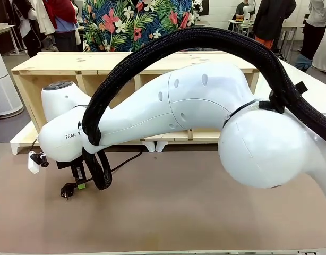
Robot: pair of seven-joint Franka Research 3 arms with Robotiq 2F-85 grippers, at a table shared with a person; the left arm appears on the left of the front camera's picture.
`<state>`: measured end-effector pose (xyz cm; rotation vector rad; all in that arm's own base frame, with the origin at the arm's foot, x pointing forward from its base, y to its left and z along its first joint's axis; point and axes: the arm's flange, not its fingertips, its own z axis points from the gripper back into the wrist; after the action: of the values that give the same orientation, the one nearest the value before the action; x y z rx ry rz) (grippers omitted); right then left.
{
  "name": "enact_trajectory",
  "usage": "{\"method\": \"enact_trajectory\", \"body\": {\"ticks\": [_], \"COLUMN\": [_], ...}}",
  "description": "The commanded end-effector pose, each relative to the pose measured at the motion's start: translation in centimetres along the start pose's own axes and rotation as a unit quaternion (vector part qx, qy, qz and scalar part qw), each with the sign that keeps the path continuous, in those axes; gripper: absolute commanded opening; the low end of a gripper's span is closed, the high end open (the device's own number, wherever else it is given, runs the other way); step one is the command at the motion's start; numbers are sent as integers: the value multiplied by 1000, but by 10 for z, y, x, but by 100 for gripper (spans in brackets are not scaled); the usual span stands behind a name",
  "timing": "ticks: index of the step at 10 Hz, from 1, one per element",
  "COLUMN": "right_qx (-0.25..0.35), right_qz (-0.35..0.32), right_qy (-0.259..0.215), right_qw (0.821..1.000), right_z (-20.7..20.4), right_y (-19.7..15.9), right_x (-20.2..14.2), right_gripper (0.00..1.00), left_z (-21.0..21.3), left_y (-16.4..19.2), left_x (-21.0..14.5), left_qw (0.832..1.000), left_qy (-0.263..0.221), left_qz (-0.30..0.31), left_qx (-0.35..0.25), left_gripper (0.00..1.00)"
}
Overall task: Perform cable management.
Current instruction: When the cord part of the Power Cable appears at the lower middle area of the table and stops, grasp the cord part of the Power Cable, then pull the grasped Power Cable to the location of the Power Strip.
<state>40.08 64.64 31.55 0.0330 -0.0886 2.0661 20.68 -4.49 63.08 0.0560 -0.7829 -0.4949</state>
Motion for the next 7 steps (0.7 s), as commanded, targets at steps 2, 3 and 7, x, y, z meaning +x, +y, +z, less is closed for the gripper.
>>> {"method": "enact_trajectory", "body": {"ticks": [2, 3, 7], "right_qx": [0, 0, 0], "right_qz": [0, 0, 0], "right_qy": [1, 1, 1], "right_qw": [1000, 1000, 1000], "right_z": [0, 0, 0], "right_y": [0, 0, 0], "right_x": [-1, -1, -1], "right_gripper": [0, 0, 0], "left_z": [1, 1, 1], "left_y": [0, 0, 0], "left_x": [-1, -1, -1], "left_qw": [1000, 1000, 1000], "left_qy": [-1, -1, -1], "left_qz": [4, 4, 4], "left_qx": [-1, -1, -1], "left_gripper": [100, 100, 100]}}
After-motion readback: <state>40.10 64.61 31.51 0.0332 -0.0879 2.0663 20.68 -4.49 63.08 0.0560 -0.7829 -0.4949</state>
